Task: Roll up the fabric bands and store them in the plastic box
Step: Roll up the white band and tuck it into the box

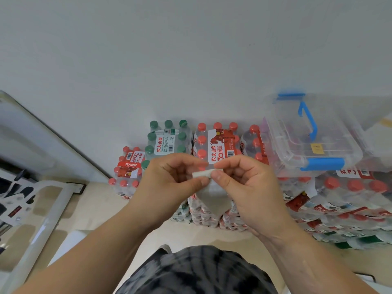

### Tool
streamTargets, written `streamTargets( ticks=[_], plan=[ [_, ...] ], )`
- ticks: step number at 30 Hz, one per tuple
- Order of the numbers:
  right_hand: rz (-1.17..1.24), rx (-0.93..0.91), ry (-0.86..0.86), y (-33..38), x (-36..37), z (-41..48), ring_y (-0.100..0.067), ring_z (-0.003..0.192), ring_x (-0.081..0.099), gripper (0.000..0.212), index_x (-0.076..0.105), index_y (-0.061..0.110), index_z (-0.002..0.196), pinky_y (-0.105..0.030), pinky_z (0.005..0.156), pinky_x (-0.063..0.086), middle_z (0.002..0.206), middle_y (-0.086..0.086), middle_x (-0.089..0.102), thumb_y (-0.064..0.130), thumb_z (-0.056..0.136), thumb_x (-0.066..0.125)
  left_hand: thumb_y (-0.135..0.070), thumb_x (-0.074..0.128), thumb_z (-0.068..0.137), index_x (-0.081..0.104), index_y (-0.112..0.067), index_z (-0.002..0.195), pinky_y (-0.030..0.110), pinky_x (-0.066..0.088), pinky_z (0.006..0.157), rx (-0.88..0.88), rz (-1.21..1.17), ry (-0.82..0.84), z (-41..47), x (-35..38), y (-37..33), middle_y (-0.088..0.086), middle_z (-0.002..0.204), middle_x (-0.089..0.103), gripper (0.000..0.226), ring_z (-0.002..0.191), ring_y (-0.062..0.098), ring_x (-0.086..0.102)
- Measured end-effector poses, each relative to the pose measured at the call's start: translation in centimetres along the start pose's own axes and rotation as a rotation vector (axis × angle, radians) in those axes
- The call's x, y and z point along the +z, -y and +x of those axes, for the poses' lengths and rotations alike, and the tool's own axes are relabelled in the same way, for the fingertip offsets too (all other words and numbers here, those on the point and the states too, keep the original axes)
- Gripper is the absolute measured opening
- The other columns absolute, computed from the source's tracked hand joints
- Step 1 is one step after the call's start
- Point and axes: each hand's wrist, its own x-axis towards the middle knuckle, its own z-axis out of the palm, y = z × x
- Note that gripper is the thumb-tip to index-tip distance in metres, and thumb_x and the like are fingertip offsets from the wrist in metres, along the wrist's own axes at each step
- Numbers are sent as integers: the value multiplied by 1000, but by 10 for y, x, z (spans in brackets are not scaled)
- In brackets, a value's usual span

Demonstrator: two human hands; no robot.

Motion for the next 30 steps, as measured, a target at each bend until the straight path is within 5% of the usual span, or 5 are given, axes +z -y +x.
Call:
streamTargets(
  ticks=[5,10,20,28,30],
  plan=[
    [-14,-34,18,2,2,1,-13,82,74,16,76,35,93,-20,73,58,89,2,78,21,86,79,-18,78,82,82,-29,99,57,61,78,16,63,26,-2,-4,0,10,91,78,21,88,45,69],
    [-18,9,29,4,4,1,-25,80,75,20,75,35,98,-30,71,62,85,-7,77,35,79,80,-11,78,77,83,-29,90,30,61,75,5,-20,-21,-1,-6,1,4,88,79,23,84,23,75],
    [34,-3,26,4,5,-1,-13,76,69,16,78,35,88,-23,71,59,84,-4,75,20,80,80,-15,81,80,83,-26,90,21,58,73,4,-61,29,-1,-6,-3,3,91,80,15,86,16,75],
    [-18,7,24,6,2,0,-22,80,74,16,78,32,93,-28,72,61,84,-4,77,37,78,78,-24,82,77,83,-26,90,49,63,76,23,29,-33,-3,-2,0,12,87,77,13,87,46,68],
    [-13,-1,28,5,2,1,-19,79,73,13,79,32,91,-25,70,60,84,-3,77,34,78,78,-24,81,76,82,-27,91,46,64,74,7,22,-26,-3,-1,0,11,88,77,15,86,40,70]
  ],
)
